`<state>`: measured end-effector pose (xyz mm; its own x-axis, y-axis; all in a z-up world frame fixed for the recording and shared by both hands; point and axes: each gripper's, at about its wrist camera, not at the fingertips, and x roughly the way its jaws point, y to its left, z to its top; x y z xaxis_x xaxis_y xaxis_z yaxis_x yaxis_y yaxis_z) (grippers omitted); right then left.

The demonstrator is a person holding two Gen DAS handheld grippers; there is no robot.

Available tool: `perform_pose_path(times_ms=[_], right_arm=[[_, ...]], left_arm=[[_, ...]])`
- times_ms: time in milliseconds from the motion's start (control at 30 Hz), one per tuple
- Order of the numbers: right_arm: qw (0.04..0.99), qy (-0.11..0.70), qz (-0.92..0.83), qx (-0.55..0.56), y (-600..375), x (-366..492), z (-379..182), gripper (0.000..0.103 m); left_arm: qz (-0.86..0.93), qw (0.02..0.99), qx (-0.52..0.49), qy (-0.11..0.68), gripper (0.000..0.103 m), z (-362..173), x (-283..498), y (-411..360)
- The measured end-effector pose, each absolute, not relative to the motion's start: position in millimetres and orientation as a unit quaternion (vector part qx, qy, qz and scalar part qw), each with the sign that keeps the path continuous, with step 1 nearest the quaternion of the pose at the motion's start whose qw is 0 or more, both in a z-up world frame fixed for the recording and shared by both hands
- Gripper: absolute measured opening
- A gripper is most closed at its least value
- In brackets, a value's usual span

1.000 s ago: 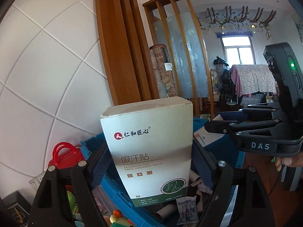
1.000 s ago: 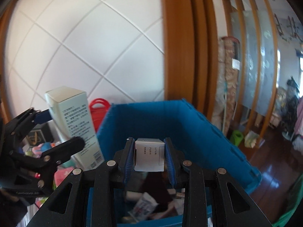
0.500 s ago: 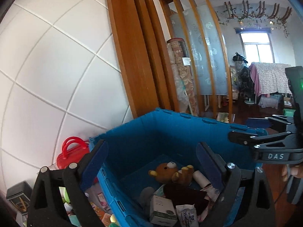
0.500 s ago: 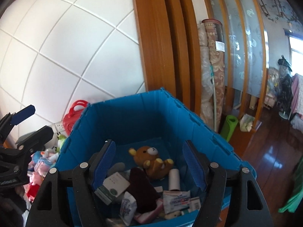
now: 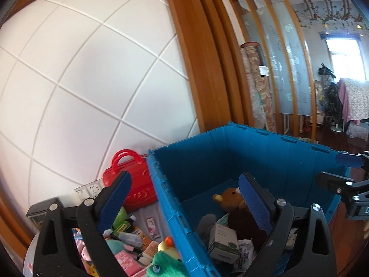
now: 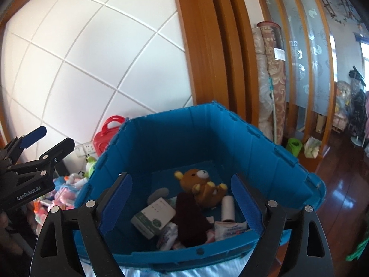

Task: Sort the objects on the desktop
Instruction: 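Carry both white boxes over the blue crate and open both tools, then withdraw both empty tools from the crate back over the bed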

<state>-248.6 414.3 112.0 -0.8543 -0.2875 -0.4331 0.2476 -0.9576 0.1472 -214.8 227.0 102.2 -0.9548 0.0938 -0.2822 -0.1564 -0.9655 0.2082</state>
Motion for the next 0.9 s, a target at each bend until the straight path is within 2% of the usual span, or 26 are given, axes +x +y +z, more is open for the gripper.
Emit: perform_pose_path(times_ms=[167,233,400,633,900], right_arm=[[0.169,-0.041,-0.957,0.233,398,-240,107,0.091],[0.180,-0.043,-0.955,0.230,390,-237,106,0.098],[0.210,-0.041,-0.953,0.214,361,-222,114,0.103],[0.279,-0.011,-0.938,0.205,286,-204,114,0.103],[0.332,0.022,-0.909,0.249,185,-195,76,0.103]], left_arm=[[0.982,0.017,-0.149,0.111,0.095,96,-206,201],[0.982,0.002,-0.153,0.108,0.095,92,-203,189],[0.981,-0.038,-0.162,0.100,0.095,73,-189,145],[0.971,-0.111,-0.199,0.077,0.095,30,-166,48],[0.952,-0.178,-0.235,0.084,0.095,-19,-135,-65]])
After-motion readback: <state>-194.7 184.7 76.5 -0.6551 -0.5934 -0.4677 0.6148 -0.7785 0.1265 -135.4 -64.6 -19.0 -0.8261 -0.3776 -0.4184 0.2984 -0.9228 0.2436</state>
